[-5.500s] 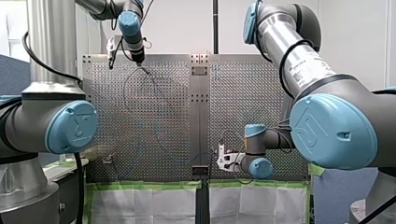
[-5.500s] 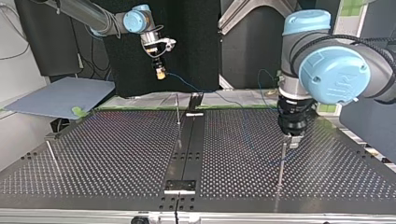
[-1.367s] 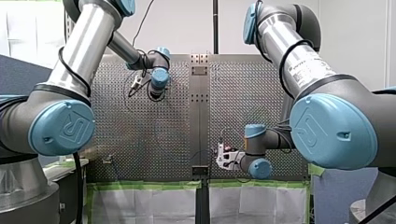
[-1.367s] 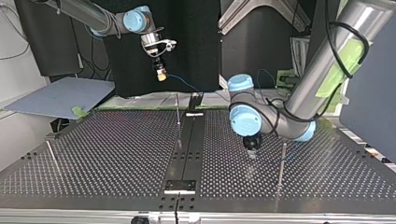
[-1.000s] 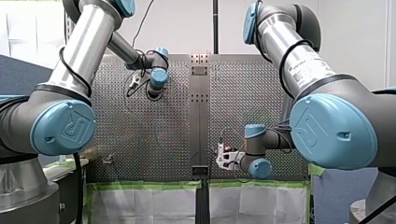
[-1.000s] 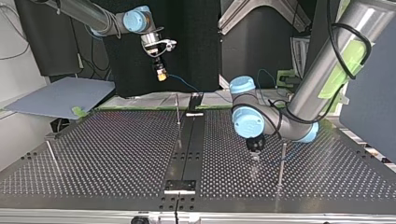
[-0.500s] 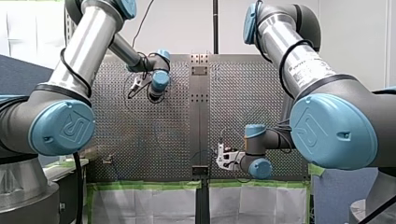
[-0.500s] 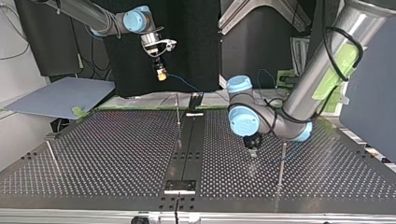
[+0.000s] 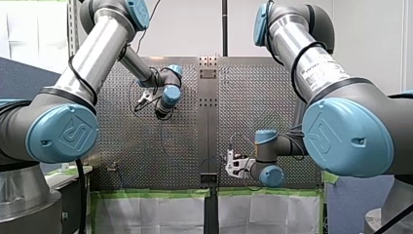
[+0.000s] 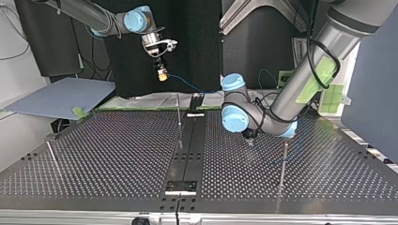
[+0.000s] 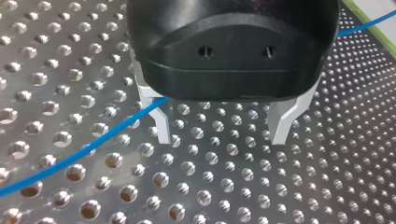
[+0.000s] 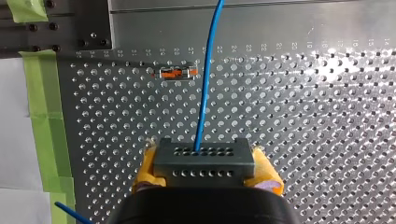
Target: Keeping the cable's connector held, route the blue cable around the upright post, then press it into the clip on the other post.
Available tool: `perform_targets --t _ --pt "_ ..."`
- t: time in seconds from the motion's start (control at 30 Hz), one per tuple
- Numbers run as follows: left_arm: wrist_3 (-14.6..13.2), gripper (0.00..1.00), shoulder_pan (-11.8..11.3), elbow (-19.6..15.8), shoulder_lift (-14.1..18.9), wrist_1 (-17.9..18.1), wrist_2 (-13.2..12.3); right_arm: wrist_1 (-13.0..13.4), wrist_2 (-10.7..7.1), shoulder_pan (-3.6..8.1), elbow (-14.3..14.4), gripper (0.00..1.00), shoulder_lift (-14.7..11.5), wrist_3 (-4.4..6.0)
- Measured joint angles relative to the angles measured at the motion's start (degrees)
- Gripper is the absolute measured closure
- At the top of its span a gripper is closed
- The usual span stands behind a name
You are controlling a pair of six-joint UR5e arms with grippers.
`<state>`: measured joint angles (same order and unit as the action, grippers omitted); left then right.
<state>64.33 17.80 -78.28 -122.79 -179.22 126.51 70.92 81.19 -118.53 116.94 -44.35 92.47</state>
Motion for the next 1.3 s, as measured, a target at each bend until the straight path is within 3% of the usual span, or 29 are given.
perform_targets --t 0.3,0.77,1.3 --pt "-1.1 0.01 0.1 0.0 -0.8 -1.4 1.1 0.0 -0.01 0.00 0.0 1.00 0.0 0.00" --pt "-2.7 0.01 1.7 0.0 -7.5 -3.4 4.2 0.1 0.02 0.00 0.0 1.00 0.0 0.01" --pt "-2.2 0.01 2.0 0.0 -7.9 -4.2 5.0 0.3 -0.58 -0.16 0.0 1.00 0.0 0.09"
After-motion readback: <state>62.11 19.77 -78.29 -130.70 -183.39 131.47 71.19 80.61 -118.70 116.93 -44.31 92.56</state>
